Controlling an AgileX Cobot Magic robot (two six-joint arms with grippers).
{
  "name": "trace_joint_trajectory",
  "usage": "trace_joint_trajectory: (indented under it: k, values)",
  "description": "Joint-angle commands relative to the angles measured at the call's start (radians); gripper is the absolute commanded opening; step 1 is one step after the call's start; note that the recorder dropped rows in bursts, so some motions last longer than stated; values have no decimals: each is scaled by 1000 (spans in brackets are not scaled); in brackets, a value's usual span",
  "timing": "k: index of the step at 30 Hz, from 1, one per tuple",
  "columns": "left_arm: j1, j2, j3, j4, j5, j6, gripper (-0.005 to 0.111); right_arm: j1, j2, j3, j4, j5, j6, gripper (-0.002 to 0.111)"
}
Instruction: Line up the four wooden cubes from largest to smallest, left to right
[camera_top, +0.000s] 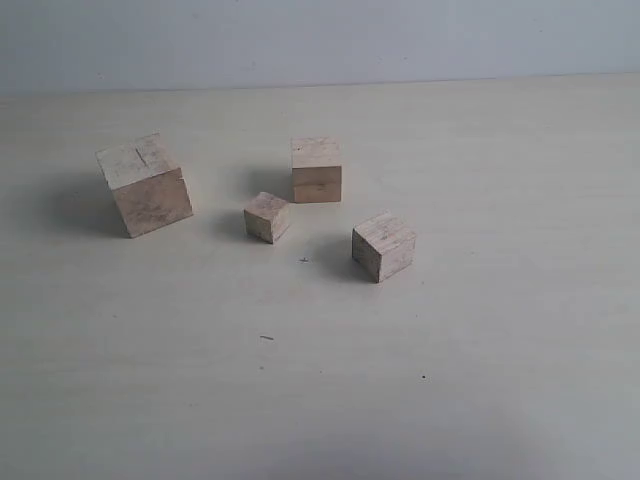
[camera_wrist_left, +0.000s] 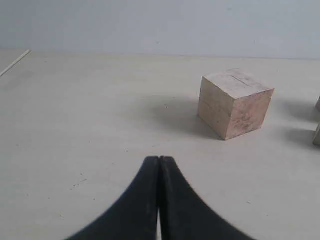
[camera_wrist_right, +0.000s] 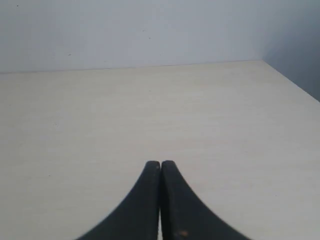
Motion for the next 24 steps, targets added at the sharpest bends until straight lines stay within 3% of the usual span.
trace_joint_trajectory:
  k: [1,4,10,20,22,24]
  values:
    - [-1,-6,3,1,-6,-8,0,-4,-6,4,-5,-6,0,0]
    - [-1,-6,3,1,-6,-8,0,-4,-6,4,-8,-64,0,0]
    - [-1,-6,3,1,-6,-8,0,-4,-6,4,47,-375,4,0]
    - [-1,-6,3,1,-6,-8,0,-4,-6,4,49,-572,7,0]
    - [-1,-6,3,1,-6,-8,0,-4,-6,4,83,-659,30,0]
    - [-1,-6,3,1,-6,-8,0,-4,-6,-17,170,-636,64,0]
